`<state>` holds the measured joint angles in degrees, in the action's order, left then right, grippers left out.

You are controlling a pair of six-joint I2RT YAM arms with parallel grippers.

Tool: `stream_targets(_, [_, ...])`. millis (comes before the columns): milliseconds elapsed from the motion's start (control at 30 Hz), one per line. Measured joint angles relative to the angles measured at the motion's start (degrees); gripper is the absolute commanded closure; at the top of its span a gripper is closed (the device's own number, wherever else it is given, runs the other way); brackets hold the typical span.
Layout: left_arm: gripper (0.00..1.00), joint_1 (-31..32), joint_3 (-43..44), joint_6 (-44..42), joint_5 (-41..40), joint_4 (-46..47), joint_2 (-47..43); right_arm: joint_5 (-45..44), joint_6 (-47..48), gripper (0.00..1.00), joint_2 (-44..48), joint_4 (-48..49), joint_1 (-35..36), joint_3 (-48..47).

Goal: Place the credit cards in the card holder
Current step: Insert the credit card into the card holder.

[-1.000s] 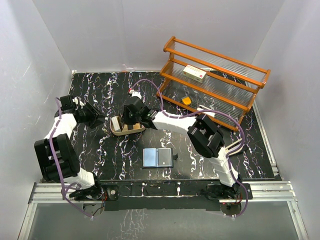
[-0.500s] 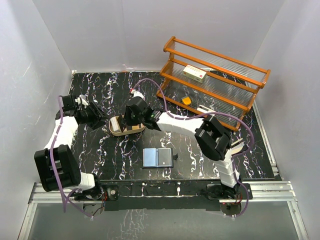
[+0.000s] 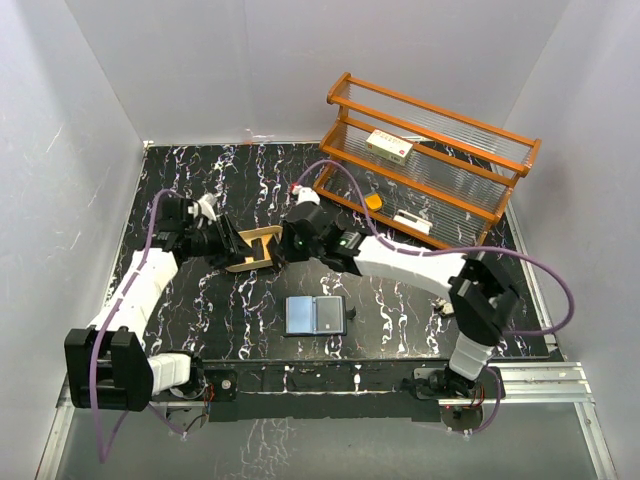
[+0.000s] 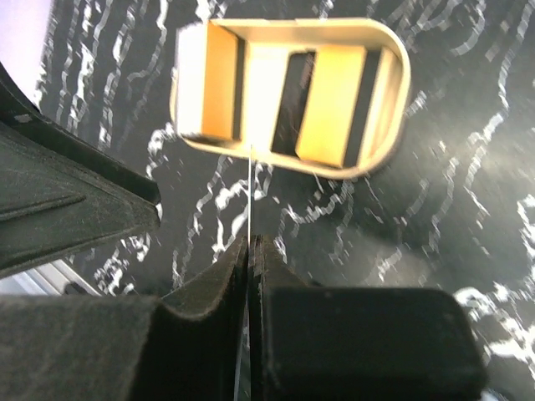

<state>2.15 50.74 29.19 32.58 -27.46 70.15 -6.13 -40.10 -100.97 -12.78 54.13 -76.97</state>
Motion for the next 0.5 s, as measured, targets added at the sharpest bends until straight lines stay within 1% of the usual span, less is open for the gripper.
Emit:
stream_targets(233, [0.60,7.3,-5.5,2.0,0.2,0.7,-0.6,-0.2,-0.6,0.97,11.4,-3.1,0.0,12.2])
stream_targets(400, [0.67,13.8,-7.1,4.4,-0.5,2.5,-0.6,1.6,-2.1,0.97,16.9,-4.3,0.1,18.6])
stream_targets(500, [0.67,16.6,-8.6,5.7,-0.7,4.4,-0.6,3.0,-3.3,0.97,19.3,-4.9,0.2,21.7])
